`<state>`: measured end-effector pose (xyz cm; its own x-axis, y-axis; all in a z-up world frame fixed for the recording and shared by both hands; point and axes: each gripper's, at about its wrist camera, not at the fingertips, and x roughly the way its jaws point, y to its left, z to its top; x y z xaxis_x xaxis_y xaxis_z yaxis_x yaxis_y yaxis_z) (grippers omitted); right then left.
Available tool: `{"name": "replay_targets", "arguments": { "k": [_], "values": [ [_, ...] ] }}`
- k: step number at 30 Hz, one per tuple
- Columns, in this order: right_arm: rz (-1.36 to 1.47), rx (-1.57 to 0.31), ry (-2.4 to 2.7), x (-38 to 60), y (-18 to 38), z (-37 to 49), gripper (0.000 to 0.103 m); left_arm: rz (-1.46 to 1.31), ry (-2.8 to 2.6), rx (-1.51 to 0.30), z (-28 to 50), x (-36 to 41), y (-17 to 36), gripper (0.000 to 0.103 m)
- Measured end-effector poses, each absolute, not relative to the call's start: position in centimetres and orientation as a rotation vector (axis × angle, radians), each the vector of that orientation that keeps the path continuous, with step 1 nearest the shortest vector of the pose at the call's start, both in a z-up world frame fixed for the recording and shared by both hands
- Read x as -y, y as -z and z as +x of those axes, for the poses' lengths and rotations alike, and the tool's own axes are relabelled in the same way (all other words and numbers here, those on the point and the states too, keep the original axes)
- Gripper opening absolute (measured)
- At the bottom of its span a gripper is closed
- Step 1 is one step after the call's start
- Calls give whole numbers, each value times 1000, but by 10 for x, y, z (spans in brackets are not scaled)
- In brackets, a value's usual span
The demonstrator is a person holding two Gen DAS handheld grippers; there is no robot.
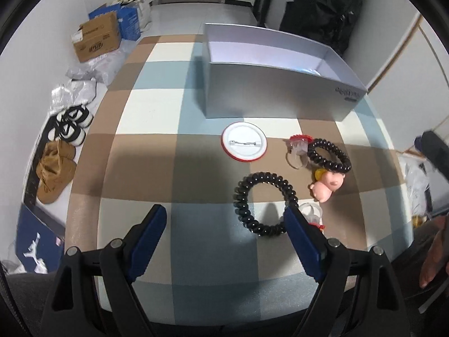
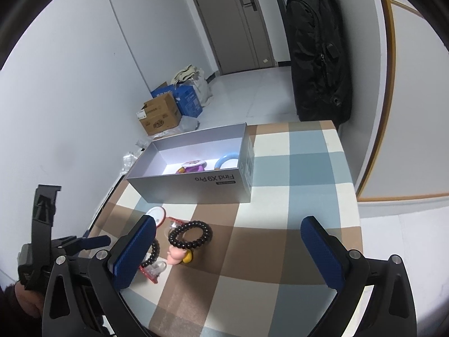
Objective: Organize jewelry
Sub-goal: 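Withdraw both tools from the box over the remaining jewelry, then grasp the black beaded bracelet with left tool while right grasps a clear ring box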
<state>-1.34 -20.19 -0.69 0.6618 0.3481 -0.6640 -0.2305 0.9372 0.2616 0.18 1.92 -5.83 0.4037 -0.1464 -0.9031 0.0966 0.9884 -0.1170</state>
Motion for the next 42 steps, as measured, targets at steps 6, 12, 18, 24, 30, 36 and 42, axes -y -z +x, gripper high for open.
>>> {"name": "replay_targets", "arguments": {
  "k": [6,12,18,24,30,36,42],
  "values": [
    [146,-777,-343,198,6,-13,103,-43,198,-1150,-2,-15,60,80],
    [156,-773,-351,199,4,-15,103,14,220,-1148,-3,-2,61,80],
    [165,-774,-352,199,4,-16,103,105,214,-1132,-2,6,63,80],
    [163,-770,-357,198,3,-17,103,115,229,-1113,-6,4,61,75],
    [158,-777,-361,197,5,-17,103,131,259,-1103,-4,8,58,60],
    [150,-785,-357,197,6,-18,103,131,274,-1102,-2,6,57,41],
    [140,-807,-357,193,10,-18,103,65,287,-1115,2,-2,56,34]
  ]
}}
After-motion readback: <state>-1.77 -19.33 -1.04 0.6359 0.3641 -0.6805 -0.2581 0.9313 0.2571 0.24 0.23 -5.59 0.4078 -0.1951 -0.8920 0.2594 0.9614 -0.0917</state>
